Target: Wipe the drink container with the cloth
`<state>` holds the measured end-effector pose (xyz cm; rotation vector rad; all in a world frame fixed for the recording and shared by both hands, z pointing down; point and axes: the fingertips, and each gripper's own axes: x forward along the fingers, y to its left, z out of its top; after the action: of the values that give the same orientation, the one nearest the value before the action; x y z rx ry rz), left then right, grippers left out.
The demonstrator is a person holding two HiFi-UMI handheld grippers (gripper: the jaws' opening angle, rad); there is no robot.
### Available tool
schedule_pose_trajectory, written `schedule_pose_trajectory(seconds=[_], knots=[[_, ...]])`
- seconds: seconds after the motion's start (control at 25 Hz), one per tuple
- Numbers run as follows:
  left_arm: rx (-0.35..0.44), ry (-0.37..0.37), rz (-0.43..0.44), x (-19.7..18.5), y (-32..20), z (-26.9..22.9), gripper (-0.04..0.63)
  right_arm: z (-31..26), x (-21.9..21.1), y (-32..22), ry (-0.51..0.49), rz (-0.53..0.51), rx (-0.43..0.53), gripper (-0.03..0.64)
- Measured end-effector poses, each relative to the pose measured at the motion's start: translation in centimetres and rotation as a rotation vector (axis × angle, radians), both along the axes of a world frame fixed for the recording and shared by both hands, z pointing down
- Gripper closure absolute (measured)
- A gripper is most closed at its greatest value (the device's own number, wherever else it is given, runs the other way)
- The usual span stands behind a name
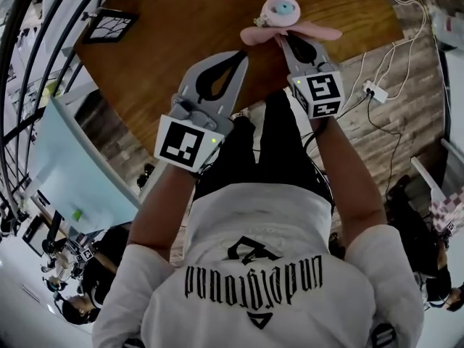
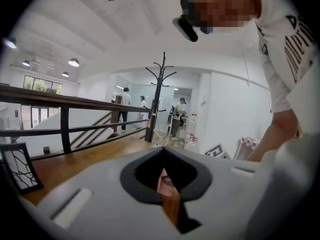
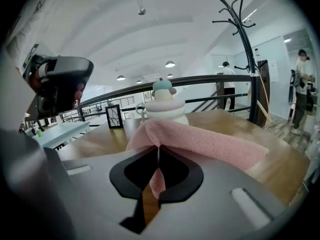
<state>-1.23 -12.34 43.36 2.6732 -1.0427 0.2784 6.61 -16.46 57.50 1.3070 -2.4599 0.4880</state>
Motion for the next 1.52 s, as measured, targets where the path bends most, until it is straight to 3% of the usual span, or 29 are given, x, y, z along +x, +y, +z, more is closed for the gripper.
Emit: schedule_pose_trajectory(seconds=[0.24,0.4,0.56,0.88,1.28,1.52], knots=[[-0.010,-0.009,-0.012,-0.4,-0.2,0.7,0.546,4.5,0.0,0.3,0.022,0.019,-0.124,0.604],[-0.016,-0.003,-0.016,-0.4,-0.4,0.9,0.546,5.1,0.0,0.2,0.028,0.014,-0.149,0.604],[0.034,0.015,-0.026,-1.1,-1.2,0.5,0.546,2.7,-0.9,-0.1,0.001,-0.007,-0.093,0.604],[0.052,0.040,-0.035,-1.4,-1.8,-1.0,0.546,-4.7,-3.1,-0.5,-0.080,-0.018,0.060,0.604],[0.032,0.039,-0.038,-1.6,-1.9,0.0,0.546,4.9,-1.7,0.2,0.004,-0.003,-0.124,0.604],[0.028,0.045,-0.045,-1.0,-2.2,-0.3,0.546,4.8,0.0,0.3,0.030,0.001,-0.126,0.604]])
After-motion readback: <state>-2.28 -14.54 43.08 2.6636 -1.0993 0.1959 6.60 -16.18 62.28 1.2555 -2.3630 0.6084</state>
